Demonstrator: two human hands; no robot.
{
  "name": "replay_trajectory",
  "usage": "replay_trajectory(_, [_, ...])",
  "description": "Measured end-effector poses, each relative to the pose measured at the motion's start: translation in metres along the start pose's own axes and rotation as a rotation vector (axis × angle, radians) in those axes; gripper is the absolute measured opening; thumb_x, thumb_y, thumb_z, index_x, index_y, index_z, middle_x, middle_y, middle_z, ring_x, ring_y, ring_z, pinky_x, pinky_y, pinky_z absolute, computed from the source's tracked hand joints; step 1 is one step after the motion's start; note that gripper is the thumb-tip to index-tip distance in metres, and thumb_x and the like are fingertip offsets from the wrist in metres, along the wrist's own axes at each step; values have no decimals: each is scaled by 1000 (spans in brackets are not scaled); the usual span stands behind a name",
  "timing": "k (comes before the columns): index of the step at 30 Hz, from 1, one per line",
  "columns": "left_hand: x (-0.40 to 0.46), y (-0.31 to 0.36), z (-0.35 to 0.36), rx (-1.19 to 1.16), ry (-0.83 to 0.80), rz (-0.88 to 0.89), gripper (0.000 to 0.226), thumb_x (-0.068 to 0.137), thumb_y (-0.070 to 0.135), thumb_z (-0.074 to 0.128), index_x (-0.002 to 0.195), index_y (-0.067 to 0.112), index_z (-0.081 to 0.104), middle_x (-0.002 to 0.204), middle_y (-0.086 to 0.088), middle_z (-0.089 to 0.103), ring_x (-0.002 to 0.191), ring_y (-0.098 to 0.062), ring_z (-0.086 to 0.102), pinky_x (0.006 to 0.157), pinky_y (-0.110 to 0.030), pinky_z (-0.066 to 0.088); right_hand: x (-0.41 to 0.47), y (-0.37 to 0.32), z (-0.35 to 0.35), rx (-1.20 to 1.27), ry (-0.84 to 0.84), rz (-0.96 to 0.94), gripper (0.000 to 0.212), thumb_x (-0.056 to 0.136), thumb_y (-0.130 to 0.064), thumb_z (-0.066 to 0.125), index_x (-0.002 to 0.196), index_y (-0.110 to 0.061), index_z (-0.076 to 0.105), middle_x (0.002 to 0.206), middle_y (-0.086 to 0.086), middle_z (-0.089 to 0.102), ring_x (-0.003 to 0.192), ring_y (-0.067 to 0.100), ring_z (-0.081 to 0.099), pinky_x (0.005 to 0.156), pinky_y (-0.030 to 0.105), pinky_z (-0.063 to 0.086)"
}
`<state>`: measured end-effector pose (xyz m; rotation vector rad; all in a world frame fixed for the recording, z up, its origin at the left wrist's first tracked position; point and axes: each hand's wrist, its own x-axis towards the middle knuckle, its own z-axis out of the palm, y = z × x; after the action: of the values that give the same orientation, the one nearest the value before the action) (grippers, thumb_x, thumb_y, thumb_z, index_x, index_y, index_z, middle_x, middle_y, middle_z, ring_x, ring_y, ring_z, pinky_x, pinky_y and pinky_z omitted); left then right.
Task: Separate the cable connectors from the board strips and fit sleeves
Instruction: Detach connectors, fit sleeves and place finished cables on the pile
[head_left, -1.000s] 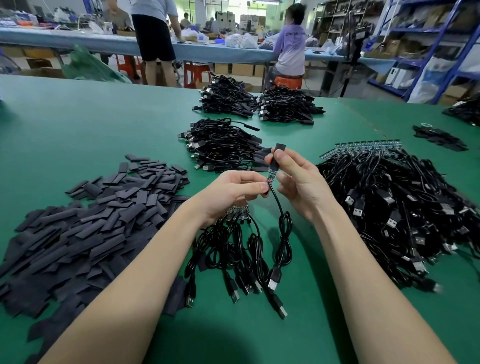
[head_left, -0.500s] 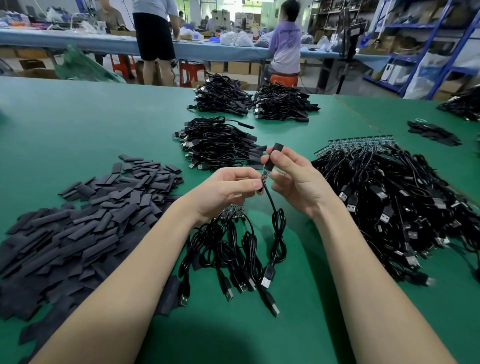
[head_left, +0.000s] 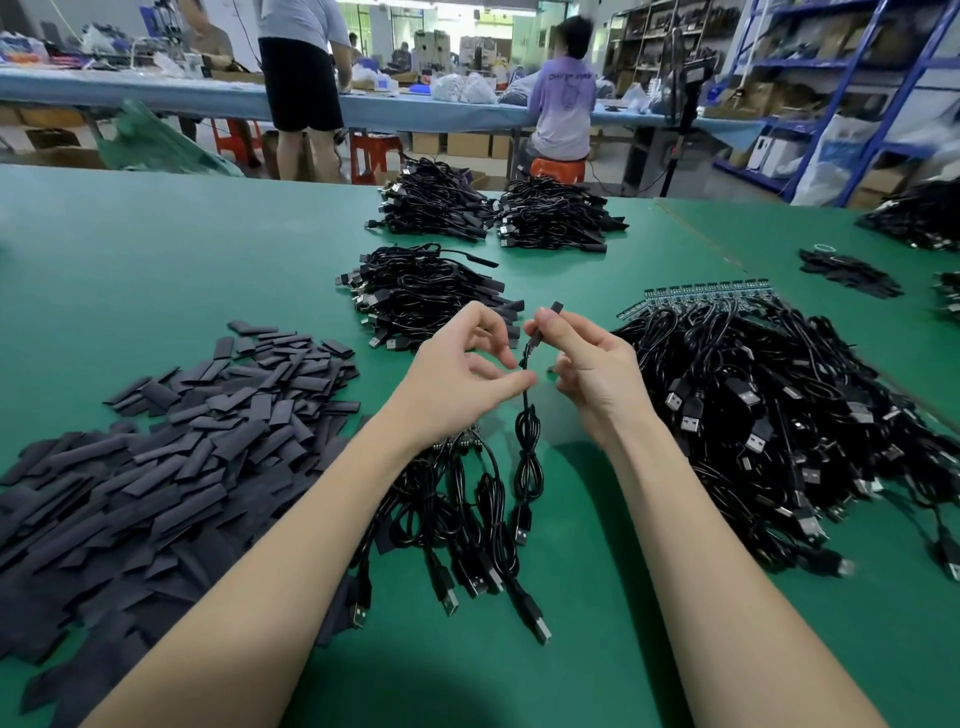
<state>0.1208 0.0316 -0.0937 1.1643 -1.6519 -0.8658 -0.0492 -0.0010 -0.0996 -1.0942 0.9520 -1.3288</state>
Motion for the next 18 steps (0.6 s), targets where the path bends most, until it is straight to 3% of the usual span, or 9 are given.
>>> replay_trajectory(3, [0, 3, 1, 15, 28, 86, 22, 86, 5, 72, 94, 16, 55, 84, -1, 65, 62, -11, 54, 62, -19, 47, 0, 1, 2, 5, 34, 12, 16, 85, -36, 82, 86, -19, 82, 92, -2, 77, 50, 9, 22, 48, 20, 20])
replay_trajectory(9, [-2, 3, 4, 57, 130, 165, 13, 86, 7, 76, 95, 15, 69, 83, -2, 74, 80, -15, 71, 70, -36, 55, 1, 0, 3, 61, 76, 42, 17, 85, -35, 81, 88, -18, 81, 94, -1, 79, 49, 7, 23, 45, 17, 21])
replay_trajectory(14, [-2, 1, 6, 127, 169, 239, 9, 85, 7, 76, 90, 13, 72, 77, 1, 73, 75, -10, 70, 68, -22, 54, 2, 2, 5, 50, 80, 55, 24, 84, -37, 82, 95, -15, 79, 95, -1, 80, 50, 7, 22, 44, 16, 23])
replay_trajectory(18, [-1, 0, 5, 195, 180, 296, 8, 83, 5, 76, 87, 12, 73, 74, 3, 73, 69, -11, 67, 69, -19, 55, 2, 4, 6, 35, 64, 59, 26, 83, -38, 82, 96, -16, 79, 94, -2, 79, 50, 8, 23, 44, 16, 24])
